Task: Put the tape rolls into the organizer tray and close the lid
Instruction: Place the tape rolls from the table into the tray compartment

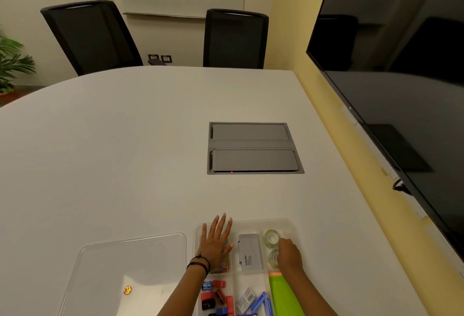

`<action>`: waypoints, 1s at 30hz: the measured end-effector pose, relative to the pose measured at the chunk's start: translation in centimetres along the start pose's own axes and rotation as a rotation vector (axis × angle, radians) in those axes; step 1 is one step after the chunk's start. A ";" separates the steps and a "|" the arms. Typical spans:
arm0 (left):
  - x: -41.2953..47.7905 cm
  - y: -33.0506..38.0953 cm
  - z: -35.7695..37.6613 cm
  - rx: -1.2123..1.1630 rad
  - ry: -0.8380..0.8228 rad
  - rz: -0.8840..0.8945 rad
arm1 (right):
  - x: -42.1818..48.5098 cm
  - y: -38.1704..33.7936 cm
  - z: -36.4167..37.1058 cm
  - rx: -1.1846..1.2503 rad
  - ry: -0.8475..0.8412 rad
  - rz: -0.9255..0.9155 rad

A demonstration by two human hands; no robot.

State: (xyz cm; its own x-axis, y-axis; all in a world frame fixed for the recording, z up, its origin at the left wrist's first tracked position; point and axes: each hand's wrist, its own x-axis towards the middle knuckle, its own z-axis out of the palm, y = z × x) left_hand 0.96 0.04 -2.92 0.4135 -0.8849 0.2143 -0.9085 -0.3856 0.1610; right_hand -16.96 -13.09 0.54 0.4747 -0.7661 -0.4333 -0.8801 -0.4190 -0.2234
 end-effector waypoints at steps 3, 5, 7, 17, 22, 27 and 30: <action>0.0 0.0 0.1 -0.025 -0.044 -0.013 | 0.0 -0.2 0.0 -0.004 0.010 0.004; 0.0 0.0 0.1 -0.023 -0.063 -0.014 | -0.1 -0.2 0.0 -0.015 0.015 0.007; -0.1 0.0 -0.1 -0.021 -0.113 -0.016 | -0.1 -0.1 0.0 -0.020 0.010 0.006; -0.6 0.3 -0.3 -0.056 -0.121 0.033 | -0.6 -0.7 -2.3 -0.041 -0.014 0.033; 0.1 0.3 -0.9 -0.127 -0.401 -0.046 | -1.2 -0.3 -3.0 0.053 -0.096 -0.132; 1.4 0.9 -2.4 -0.265 -0.515 -0.114 | -2.4 -1.1 -3.2 0.142 -0.219 -0.301; 1.7 0.8 -3.9 -0.387 -0.450 -0.140 | -3.3 -1.8 -3.2 0.140 -0.248 -0.349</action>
State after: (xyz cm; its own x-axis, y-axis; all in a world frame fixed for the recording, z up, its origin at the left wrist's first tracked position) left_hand 1.14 -0.75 1.33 0.3847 -0.8889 -0.2486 -0.7249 -0.4577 0.5148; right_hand -16.95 -11.39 5.20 0.7417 -0.4436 -0.5031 -0.6686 -0.5490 -0.5016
